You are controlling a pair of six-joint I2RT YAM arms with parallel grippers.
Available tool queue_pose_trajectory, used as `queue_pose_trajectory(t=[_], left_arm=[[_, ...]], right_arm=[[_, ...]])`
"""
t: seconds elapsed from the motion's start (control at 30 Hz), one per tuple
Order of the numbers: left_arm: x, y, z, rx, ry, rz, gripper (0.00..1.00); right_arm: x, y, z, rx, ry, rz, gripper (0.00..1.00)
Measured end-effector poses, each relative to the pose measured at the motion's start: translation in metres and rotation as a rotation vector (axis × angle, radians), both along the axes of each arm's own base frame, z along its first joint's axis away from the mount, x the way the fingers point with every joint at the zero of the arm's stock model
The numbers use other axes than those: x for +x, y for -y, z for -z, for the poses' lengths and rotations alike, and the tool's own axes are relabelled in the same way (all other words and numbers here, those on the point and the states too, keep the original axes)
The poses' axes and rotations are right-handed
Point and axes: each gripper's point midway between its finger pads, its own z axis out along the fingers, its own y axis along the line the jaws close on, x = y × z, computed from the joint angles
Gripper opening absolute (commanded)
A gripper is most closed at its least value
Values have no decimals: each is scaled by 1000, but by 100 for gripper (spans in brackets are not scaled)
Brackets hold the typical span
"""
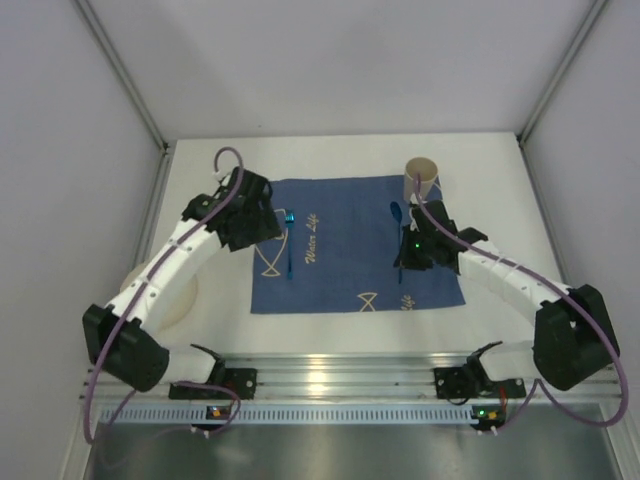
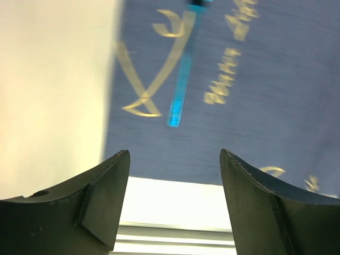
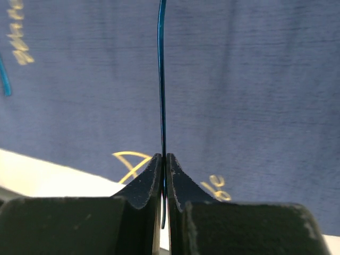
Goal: Set the dinner table for one person
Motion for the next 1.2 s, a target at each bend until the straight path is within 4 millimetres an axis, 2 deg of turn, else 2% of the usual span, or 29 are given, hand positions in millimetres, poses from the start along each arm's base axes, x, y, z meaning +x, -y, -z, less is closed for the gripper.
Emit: queue_pose_trajectory(t=[0.1, 0.17, 0.23, 0.4, 0.6, 0.67, 0.7, 0.73, 0.83, 0.97, 1.2], left_arm=[[-9, -60, 6, 28, -6, -126, 73], [-18, -86, 10, 51, -12, -177, 72], [-28, -98, 16, 68, -25, -190, 72], [-46, -107, 33, 92, -81, -187, 71], [-52, -111, 40, 102, -106, -192, 70], [-53, -112, 42, 105, -115, -197, 70], [-54, -113, 45, 106, -122, -201, 70], [-56, -115, 47, 108, -128, -204, 70], [-58, -117, 51, 110, -141, -211, 70], [-58, -117, 53, 108, -150, -213, 69], [-57, -120, 56, 116, -160, -235, 70]], right_arm=[[7, 14, 20, -59, -41, 15, 0], [11, 22, 36, -98, -78, 17, 0], [15, 28, 46, -129, -103, 15, 0], [33, 35, 57, -177, -118, 3, 0], [52, 42, 56, -197, -96, 17, 1], [53, 43, 58, -201, -100, 20, 8], [54, 43, 60, -206, -103, 20, 20], [54, 44, 63, -213, -109, 22, 26], [53, 48, 68, -234, -118, 28, 39], [55, 52, 68, -254, -112, 37, 43], [56, 57, 64, -283, -111, 53, 44]])
